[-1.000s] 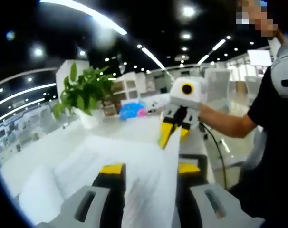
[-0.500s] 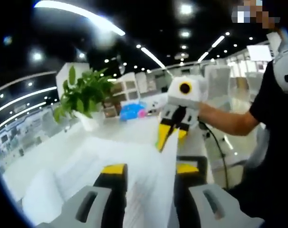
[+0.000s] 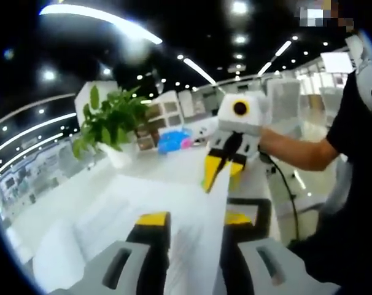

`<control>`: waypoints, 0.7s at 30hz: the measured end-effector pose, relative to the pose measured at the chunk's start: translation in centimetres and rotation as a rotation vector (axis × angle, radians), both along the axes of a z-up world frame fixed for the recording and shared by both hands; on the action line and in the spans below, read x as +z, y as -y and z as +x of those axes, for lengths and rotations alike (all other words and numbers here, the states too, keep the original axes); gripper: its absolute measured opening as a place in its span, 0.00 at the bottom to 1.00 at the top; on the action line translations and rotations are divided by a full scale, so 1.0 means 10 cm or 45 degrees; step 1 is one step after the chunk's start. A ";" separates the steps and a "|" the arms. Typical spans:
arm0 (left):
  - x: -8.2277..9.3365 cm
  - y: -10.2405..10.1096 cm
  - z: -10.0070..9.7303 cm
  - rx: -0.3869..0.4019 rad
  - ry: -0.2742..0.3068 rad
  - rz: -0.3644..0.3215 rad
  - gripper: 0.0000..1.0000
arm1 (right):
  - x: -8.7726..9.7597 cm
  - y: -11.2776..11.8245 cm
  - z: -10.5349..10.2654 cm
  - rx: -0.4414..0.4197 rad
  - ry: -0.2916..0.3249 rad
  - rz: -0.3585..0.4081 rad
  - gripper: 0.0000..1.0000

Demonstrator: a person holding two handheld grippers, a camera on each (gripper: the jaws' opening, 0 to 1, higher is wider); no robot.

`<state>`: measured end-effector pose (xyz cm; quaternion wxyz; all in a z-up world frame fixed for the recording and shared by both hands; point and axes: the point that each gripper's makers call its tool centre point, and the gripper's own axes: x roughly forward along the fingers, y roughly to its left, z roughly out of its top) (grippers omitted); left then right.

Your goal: Flip through the bound document one page at a time

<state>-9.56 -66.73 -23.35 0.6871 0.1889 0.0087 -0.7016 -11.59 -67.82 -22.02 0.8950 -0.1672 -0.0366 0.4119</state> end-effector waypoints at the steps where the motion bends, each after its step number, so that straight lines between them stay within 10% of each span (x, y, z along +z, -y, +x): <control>1: -0.01 0.00 -0.01 -0.001 0.007 0.004 0.28 | 0.00 0.00 0.00 0.000 -0.001 0.001 0.04; 21: -0.04 -0.01 -0.02 0.006 0.013 0.028 0.16 | -0.02 -0.04 -0.01 -0.008 -0.012 -0.002 0.04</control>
